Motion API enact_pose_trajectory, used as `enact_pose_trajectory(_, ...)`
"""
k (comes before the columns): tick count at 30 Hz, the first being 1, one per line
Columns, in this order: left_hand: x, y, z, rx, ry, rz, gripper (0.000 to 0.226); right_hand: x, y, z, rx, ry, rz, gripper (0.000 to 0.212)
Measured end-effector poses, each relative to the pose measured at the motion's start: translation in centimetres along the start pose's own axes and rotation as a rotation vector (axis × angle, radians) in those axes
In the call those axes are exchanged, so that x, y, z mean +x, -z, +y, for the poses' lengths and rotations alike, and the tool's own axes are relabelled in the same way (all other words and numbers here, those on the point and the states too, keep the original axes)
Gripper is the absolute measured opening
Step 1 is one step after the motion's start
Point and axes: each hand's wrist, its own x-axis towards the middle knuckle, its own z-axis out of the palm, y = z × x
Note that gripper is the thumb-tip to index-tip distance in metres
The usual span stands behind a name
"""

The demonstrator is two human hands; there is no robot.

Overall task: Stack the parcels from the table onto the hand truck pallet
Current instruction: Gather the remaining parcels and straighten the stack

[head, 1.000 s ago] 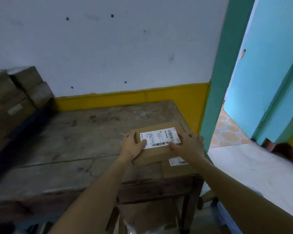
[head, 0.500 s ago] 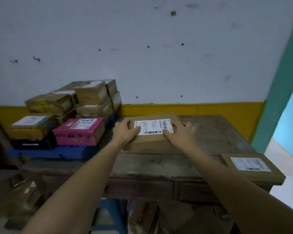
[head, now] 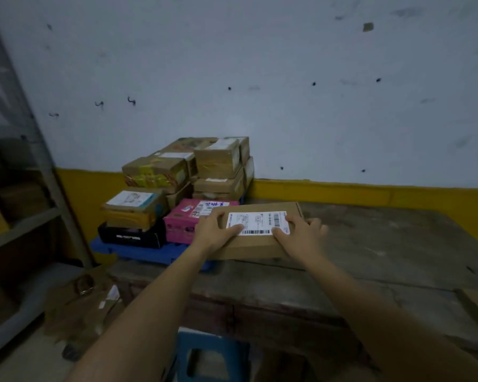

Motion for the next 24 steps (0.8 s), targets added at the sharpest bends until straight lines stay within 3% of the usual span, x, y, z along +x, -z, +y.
enact_pose_trajectory(11, 12.8, 3.6, -3.9, 0.168, 0.096, 0.036, 0.083, 10.6, -6.9, -5.5, 0.028, -0.064, -0.011, 0.055)
enact_pose_trajectory(18, 17.2, 6.6, -7.8, 0.182, 0.048, -0.025, 0.053, 11.8, -12.2, -9.6, 0.076, -0.129, -0.043, 0.052)
enact_pose_trajectory(24, 18.9, 7.2, -10.3, 0.245, -0.003, -0.122, 0.043, 11.7, -15.1, -11.4, 0.051, -0.187, -0.015, 0.051)
